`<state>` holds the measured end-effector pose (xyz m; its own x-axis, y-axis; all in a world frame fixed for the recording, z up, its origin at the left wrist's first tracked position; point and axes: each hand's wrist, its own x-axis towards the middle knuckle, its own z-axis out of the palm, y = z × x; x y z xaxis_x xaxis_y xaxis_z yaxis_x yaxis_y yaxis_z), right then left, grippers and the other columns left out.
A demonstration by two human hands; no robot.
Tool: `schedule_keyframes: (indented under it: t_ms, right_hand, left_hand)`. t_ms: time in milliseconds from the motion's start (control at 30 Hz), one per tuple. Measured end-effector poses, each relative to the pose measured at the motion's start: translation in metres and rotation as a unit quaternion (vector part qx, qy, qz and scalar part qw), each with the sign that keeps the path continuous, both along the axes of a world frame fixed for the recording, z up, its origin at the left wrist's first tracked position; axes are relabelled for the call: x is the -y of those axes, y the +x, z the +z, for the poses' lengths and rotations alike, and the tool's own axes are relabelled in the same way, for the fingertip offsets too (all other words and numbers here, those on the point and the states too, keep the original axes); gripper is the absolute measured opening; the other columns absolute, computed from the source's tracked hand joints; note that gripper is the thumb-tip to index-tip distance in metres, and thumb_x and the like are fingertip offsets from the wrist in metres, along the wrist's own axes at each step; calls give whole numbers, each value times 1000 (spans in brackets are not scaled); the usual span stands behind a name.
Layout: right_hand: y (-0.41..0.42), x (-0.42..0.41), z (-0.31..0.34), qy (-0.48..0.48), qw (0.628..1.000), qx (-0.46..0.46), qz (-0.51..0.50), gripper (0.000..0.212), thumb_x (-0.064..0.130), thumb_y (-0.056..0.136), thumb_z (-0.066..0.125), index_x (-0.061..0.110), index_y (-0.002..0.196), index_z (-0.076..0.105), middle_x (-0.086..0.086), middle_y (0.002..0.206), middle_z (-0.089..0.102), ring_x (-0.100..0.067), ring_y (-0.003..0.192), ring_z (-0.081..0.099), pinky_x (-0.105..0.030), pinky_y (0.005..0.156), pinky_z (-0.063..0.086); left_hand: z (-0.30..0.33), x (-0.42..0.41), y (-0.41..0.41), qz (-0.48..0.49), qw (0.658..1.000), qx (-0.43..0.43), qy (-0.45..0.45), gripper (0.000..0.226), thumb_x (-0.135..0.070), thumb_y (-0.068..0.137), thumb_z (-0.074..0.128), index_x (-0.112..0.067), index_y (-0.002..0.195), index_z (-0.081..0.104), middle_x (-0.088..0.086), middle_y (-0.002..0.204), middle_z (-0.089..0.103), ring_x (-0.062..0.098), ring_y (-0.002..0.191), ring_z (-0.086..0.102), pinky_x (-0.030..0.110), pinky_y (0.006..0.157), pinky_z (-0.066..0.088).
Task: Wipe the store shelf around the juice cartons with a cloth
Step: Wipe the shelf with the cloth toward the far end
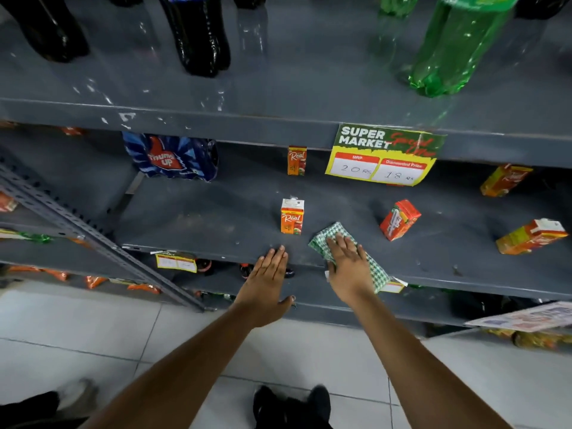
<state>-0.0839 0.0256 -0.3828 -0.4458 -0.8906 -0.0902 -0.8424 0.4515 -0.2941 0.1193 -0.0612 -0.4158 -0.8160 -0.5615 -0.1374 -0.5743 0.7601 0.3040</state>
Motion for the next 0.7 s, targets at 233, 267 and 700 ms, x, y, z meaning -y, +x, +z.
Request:
schedule_keyframes:
  t_ms: [233,267,700]
  right_hand:
    - [36,22,9,-31,998,4,61,56,17,94,44,22,149,30,-5,158,26,-24,147,20,-40,121,7]
    - [41,24,8,-30,997,10,74,55,16,94,43,22,148,31,-4,158,27,-24,147,21,-39,121,7]
    - [44,34,-2,-36,984,93,150,57,6,92,44,27,145,37,2,156,32,-21,146,24,-34,121,17]
  left_hand:
    - [9,17,15,16,999,-13,-31,91,-50,97,44,-8,154,-13,2,161,-22,17,148,-20,32,120,-10]
    - [9,17,20,24,999,-4,-26,91,-50,98,44,-9,154,-14,2,161,-22,18,148,-21,34,121,-8]
    - [5,9,27,38,998,21,-43,86,-48,97,41,-8,155,-8,4,163,-15,18,149,-19,37,122,-4]
